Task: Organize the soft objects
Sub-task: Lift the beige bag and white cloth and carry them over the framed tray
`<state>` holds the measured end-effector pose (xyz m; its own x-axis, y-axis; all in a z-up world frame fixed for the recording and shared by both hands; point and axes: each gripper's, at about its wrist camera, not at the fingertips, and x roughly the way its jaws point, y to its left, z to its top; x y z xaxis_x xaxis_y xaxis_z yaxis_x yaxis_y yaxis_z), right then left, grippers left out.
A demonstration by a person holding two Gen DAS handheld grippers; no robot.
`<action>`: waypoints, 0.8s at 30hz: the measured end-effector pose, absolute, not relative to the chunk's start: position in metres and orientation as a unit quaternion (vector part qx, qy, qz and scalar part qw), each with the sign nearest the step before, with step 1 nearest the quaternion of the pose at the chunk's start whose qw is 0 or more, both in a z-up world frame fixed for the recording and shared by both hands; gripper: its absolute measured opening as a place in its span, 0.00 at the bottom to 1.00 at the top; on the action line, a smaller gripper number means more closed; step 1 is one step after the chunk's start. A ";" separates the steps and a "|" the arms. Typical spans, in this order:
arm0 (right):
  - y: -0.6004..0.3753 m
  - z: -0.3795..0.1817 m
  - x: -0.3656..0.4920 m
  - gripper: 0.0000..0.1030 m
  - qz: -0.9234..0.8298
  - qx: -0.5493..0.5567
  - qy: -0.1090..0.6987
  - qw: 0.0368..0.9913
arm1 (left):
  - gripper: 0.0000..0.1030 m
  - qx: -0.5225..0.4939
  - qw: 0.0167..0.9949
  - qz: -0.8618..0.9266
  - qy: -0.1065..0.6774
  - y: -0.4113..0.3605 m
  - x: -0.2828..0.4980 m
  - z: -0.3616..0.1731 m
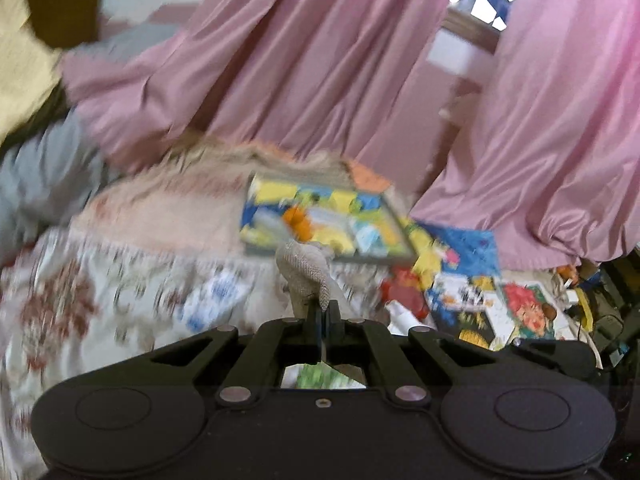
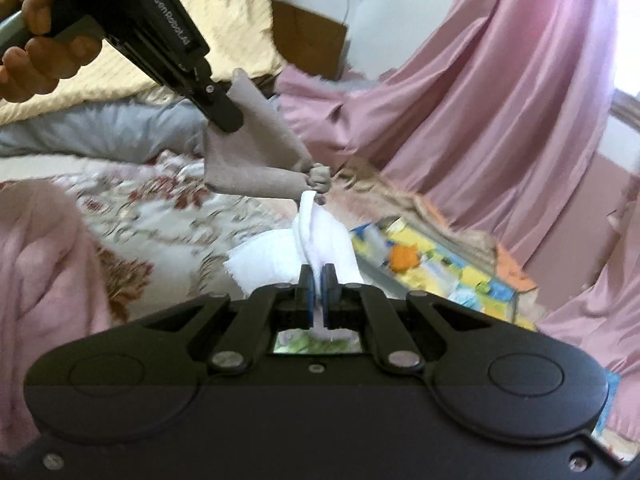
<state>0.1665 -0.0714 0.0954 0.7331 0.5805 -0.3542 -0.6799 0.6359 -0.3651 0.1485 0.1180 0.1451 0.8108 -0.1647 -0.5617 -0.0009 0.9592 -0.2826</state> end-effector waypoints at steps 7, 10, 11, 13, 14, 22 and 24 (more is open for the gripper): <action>-0.079 0.117 0.216 0.00 0.314 -0.228 0.089 0.917 | 0.00 -0.128 0.961 -0.059 0.238 0.111 0.207 0.176; -0.078 0.127 0.245 0.00 0.299 -0.218 0.089 0.925 | 0.00 -0.115 0.968 -0.062 0.216 0.109 0.239 0.181; -0.078 0.128 0.255 0.00 0.293 -0.214 0.089 0.928 | 0.00 -0.111 0.970 -0.063 0.209 0.109 0.250 0.180; -0.076 0.131 0.287 0.00 0.281 -0.204 0.088 0.934 | 0.00 -0.103 0.975 -0.066 0.188 0.110 0.274 0.178; -0.073 0.133 0.300 0.00 0.273 -0.200 0.086 0.937 | 0.00 -0.099 0.977 -0.069 0.178 0.111 0.283 0.176; -0.048 0.128 0.401 0.00 0.217 -0.129 0.089 0.964 | 0.00 -0.087 0.988 -0.045 0.119 0.118 0.358 0.141; -0.040 0.120 0.425 0.00 0.206 -0.106 0.101 0.967 | 0.00 -0.093 0.989 -0.036 0.112 0.120 0.372 0.126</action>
